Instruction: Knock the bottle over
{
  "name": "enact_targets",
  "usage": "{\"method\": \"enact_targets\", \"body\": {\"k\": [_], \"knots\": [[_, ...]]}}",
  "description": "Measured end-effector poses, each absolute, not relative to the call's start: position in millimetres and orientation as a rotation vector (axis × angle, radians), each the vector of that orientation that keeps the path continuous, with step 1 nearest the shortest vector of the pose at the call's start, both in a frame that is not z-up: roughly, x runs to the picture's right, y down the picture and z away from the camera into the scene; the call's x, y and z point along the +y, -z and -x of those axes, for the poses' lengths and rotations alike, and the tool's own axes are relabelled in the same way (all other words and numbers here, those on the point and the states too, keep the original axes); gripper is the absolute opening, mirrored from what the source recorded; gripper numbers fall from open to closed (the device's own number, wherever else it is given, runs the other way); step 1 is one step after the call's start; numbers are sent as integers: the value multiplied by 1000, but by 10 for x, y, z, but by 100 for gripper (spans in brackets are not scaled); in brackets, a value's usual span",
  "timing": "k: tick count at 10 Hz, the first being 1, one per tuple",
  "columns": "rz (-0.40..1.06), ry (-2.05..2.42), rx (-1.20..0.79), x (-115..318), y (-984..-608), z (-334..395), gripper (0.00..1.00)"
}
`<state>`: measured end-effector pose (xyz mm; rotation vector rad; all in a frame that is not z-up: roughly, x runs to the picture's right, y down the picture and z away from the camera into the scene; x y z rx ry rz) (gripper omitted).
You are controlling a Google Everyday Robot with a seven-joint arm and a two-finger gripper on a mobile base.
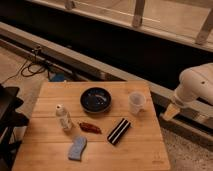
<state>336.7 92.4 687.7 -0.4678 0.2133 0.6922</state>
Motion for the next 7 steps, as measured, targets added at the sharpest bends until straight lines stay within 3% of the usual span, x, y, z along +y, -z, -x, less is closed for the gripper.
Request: {"method": "enact_targets", "body": {"k": [2, 7], "knots": [[464, -690, 209, 903, -6875, -3357, 68], [388, -605, 123, 836, -6922, -2743, 18]]}}
